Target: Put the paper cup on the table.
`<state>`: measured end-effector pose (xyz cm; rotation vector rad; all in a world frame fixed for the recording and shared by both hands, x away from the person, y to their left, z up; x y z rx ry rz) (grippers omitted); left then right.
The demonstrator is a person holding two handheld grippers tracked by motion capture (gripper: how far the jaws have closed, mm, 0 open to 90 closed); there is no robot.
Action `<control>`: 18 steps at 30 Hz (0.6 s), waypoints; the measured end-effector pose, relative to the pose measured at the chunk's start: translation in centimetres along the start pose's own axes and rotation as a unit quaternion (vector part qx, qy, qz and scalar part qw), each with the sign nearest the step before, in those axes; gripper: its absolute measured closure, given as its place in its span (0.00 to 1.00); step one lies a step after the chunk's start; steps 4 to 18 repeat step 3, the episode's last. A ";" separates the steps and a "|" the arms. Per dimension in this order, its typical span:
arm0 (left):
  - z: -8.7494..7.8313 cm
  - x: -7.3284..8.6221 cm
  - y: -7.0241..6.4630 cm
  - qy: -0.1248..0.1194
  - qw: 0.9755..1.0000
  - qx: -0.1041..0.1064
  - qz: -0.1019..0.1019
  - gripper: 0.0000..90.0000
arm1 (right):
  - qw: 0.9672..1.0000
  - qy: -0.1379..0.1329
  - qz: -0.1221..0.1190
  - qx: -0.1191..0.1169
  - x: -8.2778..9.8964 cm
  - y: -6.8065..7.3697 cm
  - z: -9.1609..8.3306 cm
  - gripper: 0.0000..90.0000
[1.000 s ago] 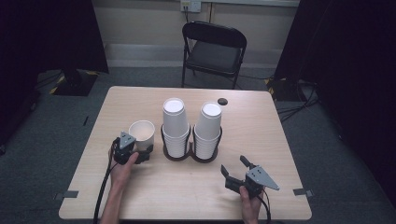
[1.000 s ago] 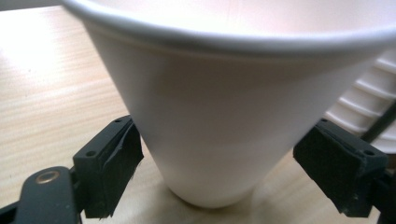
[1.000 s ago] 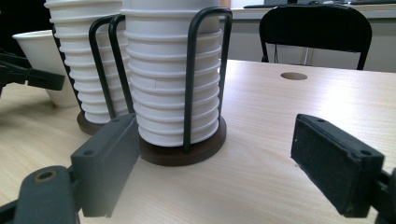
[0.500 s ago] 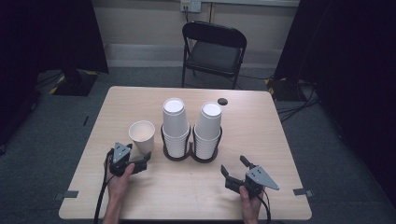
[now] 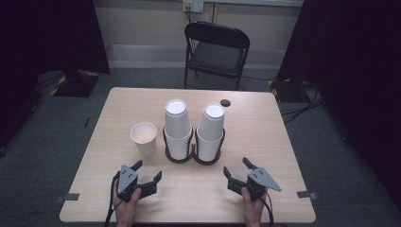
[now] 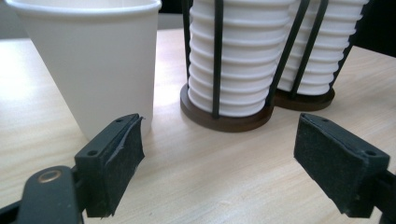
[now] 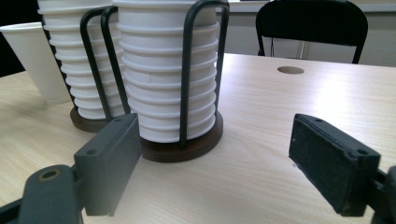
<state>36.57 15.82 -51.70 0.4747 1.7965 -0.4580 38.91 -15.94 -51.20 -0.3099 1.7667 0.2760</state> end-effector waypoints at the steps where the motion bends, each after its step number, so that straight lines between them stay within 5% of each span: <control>1: -0.1 0.0 0.0 -0.005 1.000 -0.003 0.004 0.17 | 1.000 0.008 0.002 0.002 0.1 -0.1 0.1 0.18; 3: -0.3 -0.1 -0.3 -0.014 1.000 -0.007 0.017 0.17 | 1.000 0.026 0.006 0.009 0.2 -0.2 0.4 0.18; 18: -0.3 -0.1 -0.3 -0.014 1.000 -0.007 0.017 0.17 | 1.000 0.026 0.006 0.009 0.2 -0.2 0.4 0.18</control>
Point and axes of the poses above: each handheld gripper's, and its own axes: z roughly forward along the jaws, x roughly out of its underside, y roughly to its left, the point moved 8 cm from there along z, roughly forward along the jaws, and after that the axes turned 6 degrees about x, right-handed, at the moved point
